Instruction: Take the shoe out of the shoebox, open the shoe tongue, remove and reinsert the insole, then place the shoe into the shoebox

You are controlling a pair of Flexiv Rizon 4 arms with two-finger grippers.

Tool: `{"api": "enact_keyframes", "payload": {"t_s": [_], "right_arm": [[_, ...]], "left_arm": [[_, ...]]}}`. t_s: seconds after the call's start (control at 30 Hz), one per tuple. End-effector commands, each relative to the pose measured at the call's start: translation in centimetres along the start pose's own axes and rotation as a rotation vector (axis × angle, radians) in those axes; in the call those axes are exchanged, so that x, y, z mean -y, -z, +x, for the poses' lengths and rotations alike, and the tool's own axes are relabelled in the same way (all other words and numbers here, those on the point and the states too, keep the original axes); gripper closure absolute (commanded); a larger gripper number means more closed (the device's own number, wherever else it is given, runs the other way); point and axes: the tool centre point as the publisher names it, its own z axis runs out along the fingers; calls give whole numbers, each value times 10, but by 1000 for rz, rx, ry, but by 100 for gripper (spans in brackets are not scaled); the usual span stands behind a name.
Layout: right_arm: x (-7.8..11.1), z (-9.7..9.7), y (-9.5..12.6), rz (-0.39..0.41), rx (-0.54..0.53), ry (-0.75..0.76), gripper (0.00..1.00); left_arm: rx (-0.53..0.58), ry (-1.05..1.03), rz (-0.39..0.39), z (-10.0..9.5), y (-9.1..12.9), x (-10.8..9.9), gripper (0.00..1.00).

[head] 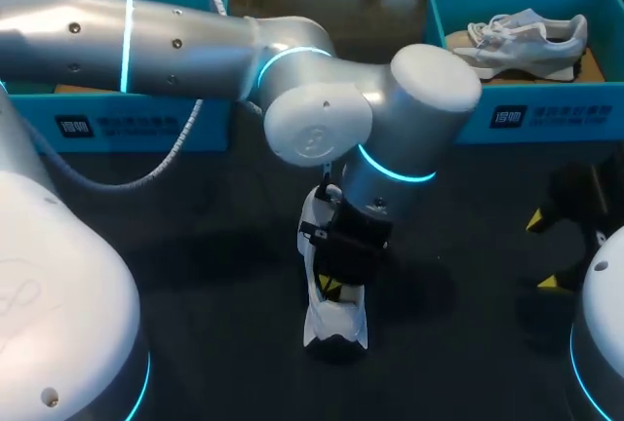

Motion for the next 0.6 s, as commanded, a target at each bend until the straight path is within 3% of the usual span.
{"api": "enact_keyframes", "payload": {"t_s": [0.03, 0.37, 0.6], "right_arm": [[0, 1, 0, 1, 2, 0, 0], [0, 1, 0, 1, 2, 0, 0], [0, 1, 0, 1, 2, 0, 0]], "left_arm": [[9, 18, -24, 9, -4, 5, 100], [10, 104, -38, 22, -13, -5, 100], [-3, 142, -46, 15, -34, -16, 100]]}}
